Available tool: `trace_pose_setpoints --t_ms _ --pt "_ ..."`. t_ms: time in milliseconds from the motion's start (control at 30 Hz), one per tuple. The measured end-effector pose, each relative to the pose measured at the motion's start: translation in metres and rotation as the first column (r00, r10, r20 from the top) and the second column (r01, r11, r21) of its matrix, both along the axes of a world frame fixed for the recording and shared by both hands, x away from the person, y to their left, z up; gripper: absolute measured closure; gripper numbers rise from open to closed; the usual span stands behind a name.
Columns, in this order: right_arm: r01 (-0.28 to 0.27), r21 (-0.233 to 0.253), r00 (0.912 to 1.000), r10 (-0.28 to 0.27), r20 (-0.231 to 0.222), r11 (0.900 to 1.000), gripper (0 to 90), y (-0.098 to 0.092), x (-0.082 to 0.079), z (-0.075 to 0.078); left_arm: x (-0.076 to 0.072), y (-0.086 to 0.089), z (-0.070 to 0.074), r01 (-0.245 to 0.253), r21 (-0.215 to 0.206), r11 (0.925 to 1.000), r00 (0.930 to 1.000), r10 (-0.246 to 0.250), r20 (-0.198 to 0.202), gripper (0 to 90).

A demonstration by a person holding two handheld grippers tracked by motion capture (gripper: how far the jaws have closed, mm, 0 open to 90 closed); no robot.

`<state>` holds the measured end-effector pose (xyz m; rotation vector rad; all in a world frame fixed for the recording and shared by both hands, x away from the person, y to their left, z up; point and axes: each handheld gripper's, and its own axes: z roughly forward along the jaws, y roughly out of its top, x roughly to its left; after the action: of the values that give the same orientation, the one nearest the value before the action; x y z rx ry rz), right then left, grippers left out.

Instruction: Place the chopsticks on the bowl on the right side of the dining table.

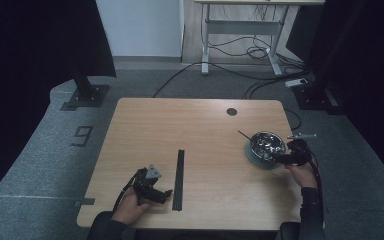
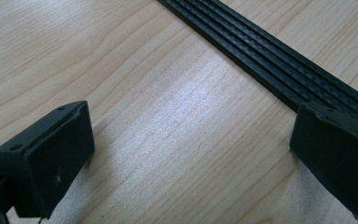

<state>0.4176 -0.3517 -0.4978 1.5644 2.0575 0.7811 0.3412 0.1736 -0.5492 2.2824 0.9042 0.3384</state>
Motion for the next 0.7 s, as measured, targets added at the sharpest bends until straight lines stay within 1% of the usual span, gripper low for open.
trace_pose_setpoints --t_ms 67,100,233,433,533,633,667,700 --pt "0.001 -0.002 1.0 -0.001 0.003 1.0 14.4 -0.003 -0.001 0.0 0.0 0.0 0.0 0.0 0.0 1.0 1.0 0.0 0.0 0.0" --pt "0.001 0.006 1.0 -0.001 0.002 1.0 16.7 -0.004 -0.001 0.0 0.0 0.0 0.0 0.0 0.0 1.0 1.0 0.0 0.0 0.0" --pt "0.007 0.015 1.0 -0.007 0.0 1.0 18.1 -0.008 -0.002 0.0 0.0 0.0 0.0 0.0 0.0 1.0 1.0 0.0 0.0 0.0" --pt "0.019 0.011 0.9998 -0.019 0.004 1.0 18.9 -0.011 -0.002 0.001 0.0 0.0 0.0 0.0 0.0 1.0 1.0 0.0 0.0 0.0" --pt "0.033 0.009 0.9994 -0.033 0.011 0.999 19.2 -0.014 -0.003 0.001 0.0 0.0 0.0 0.0 0.0 1.0 1.0 0.0 0.0 0.0" --pt "0.062 0.02 0.9979 -0.062 0.019 0.998 19.2 -0.02 -0.004 0.0 0.0 0.0 0.0 0.0 0.0 1.0 1.0 0.0 0.0 0.0" --pt "0.062 0.02 0.9979 -0.062 0.019 0.998 19.2 -0.02 -0.004 0.0 0.0 0.0 0.0 0.0 0.0 1.0 1.0 0.0 0.0 0.0" --pt "0.075 0.031 0.9966 -0.076 0.03 0.997 19.2 -0.024 -0.004 0.0 0.0 0.0 0.0 0.0 0.0 1.0 1.0 0.0 0.0 0.0"
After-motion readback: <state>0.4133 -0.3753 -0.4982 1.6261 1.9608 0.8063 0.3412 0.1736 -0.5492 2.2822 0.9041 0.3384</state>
